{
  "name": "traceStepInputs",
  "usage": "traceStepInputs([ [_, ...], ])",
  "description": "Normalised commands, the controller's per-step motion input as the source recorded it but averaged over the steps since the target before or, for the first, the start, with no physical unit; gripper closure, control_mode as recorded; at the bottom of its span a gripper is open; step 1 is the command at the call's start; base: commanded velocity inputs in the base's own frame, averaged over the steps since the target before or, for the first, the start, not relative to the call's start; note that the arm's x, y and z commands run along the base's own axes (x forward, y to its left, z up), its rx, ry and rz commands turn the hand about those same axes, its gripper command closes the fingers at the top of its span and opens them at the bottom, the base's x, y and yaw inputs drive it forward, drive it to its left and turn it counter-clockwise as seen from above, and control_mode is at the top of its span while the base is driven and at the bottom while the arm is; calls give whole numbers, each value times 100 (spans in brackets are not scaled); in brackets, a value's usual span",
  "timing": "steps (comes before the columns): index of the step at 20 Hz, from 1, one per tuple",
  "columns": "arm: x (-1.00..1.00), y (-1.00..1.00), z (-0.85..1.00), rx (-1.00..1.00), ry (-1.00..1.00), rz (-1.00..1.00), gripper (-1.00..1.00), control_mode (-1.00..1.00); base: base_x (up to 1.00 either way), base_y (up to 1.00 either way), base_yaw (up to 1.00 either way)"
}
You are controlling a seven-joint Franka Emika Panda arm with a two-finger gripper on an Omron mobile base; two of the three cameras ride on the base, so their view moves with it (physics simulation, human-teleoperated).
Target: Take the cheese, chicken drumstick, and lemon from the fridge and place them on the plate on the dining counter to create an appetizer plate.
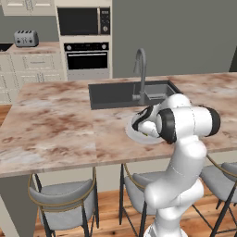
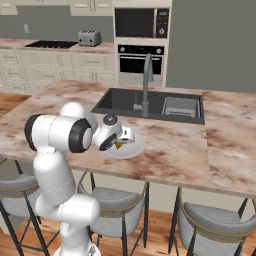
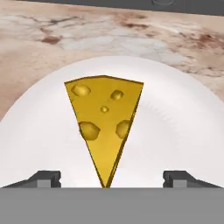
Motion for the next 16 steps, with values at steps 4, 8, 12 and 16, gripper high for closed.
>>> traceStepInputs([
  [4, -53, 0, 73, 0, -14, 7, -100, -100, 0, 0, 0],
  [8, -66, 0, 73, 0, -11, 8, -100, -100, 0, 0, 0],
  [12, -81, -3, 86, 0, 1, 8, -100, -100, 0, 0, 0],
  [16, -86, -6, 100, 0, 11, 7, -100, -100, 0, 0, 0],
])
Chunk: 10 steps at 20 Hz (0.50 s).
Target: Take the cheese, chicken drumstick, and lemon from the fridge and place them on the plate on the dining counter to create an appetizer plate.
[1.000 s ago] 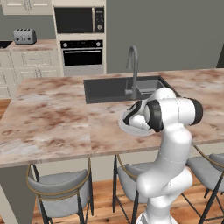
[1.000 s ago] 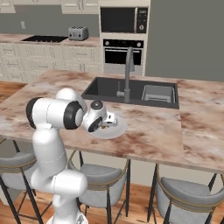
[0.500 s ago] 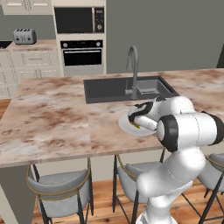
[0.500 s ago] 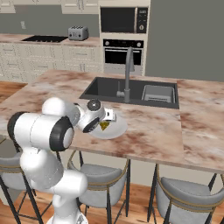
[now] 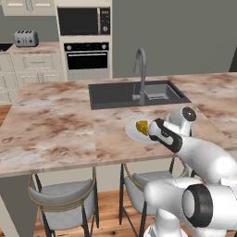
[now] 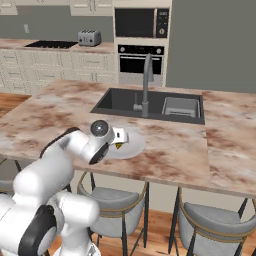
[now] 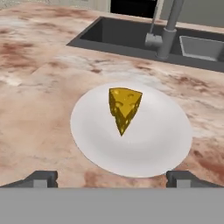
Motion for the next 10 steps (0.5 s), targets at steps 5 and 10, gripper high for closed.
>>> traceStepInputs([
  [5, -83, -12, 100, -1, 31, 2, -100, -100, 0, 0, 0],
  [10, -64, -17, 100, 0, 35, 1, -100, -100, 0, 0, 0],
])
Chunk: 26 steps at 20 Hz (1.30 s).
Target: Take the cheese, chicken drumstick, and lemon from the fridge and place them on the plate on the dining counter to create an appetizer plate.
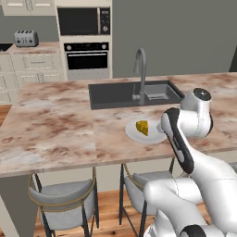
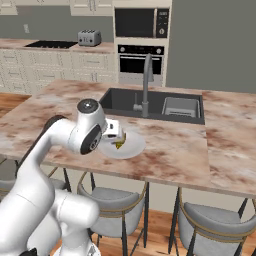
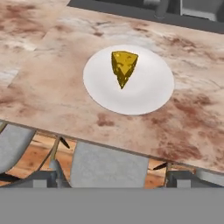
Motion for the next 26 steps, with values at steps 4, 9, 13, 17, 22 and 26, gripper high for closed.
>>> traceStepInputs([
  [4, -63, -1, 56, -1, 23, 5, -100, -100, 0, 0, 0],
  [9, -39, 3, -14, 0, -5, 7, -100, -100, 0, 0, 0],
  [13, -58, 28, -19, -2, -16, 3, -100, -100, 0, 0, 0],
  [17, -66, 38, -10, -3, -14, 1, -100, -100, 0, 0, 0],
  [22, -19, 20, 0, -2, 0, 0, -100, -100, 0, 0, 0],
  [26, 0, 0, 0, 0, 0, 0, -100, 100, -14, 0, 1],
])
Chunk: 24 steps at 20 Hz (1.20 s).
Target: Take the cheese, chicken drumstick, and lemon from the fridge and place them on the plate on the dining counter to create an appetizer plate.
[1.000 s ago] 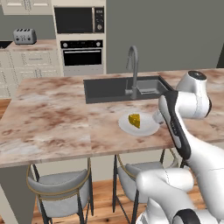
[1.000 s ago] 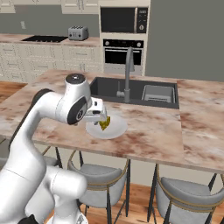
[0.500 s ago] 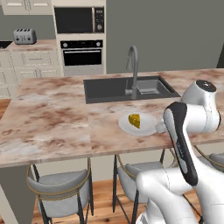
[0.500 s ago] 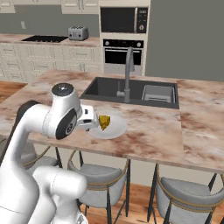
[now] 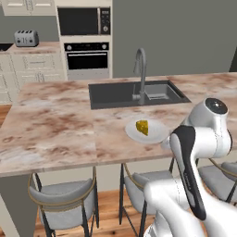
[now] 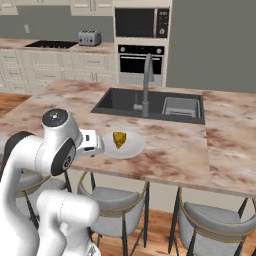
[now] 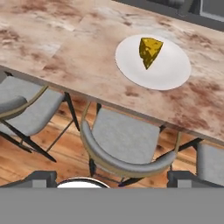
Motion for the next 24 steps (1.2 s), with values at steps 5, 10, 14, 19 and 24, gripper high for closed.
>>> traceStepInputs([
  [5, 0, 0, 0, 0, 0, 0, -100, 100, -60, 18, 21],
  [10, 0, 0, 0, 0, 0, 0, -100, 100, -70, 53, 44],
  [14, 0, 0, 0, 0, 0, 0, -100, 100, -51, 86, 41],
  [19, 0, 0, 0, 0, 0, 0, -100, 100, -6, 100, 42],
  [24, 0, 0, 0, 0, 0, 0, -100, 100, 2, 100, 48],
])
